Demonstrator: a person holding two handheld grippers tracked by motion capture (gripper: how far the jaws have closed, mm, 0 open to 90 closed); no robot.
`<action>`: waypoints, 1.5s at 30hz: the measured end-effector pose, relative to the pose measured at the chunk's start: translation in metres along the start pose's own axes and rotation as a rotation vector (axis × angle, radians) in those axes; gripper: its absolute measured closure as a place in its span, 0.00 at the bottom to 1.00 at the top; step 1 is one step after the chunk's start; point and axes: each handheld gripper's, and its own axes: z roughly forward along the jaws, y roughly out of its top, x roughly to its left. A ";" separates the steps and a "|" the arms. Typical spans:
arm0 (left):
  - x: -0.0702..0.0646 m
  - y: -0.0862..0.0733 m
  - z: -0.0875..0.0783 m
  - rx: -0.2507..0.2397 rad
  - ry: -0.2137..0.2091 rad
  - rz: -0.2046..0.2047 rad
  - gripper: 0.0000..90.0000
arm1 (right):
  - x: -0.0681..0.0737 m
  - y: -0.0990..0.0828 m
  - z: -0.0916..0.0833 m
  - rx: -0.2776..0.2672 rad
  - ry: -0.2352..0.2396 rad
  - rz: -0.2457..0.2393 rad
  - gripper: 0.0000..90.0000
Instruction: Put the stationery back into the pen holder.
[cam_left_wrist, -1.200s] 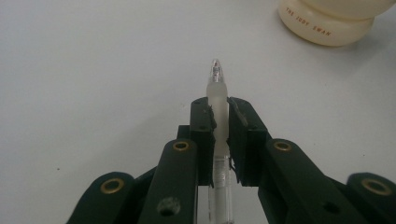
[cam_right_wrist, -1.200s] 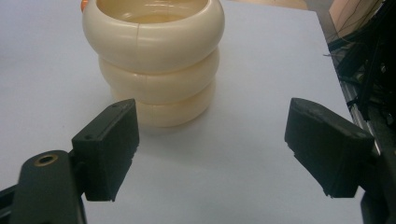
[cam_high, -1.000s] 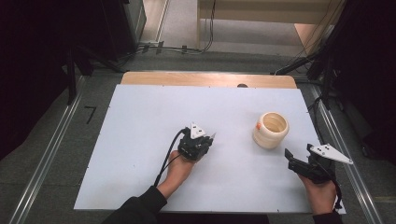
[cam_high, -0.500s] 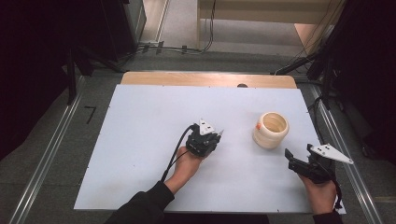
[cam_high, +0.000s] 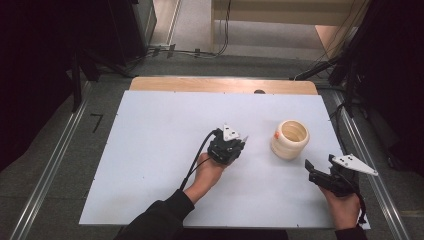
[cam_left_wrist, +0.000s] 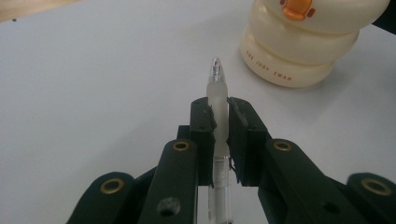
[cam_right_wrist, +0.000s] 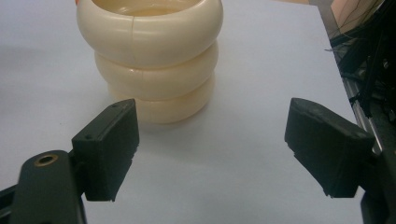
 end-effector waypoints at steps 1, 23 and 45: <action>-0.001 0.001 0.001 0.001 -0.001 0.003 0.90 | 0.000 0.000 0.000 0.001 0.000 0.001 0.18; -0.020 0.024 0.017 -0.001 -0.034 0.027 0.90 | -0.004 -0.003 0.004 0.021 0.004 0.014 0.18; -0.028 0.046 0.030 -0.009 -0.052 0.018 0.90 | -0.006 -0.004 0.006 0.035 0.015 0.017 0.18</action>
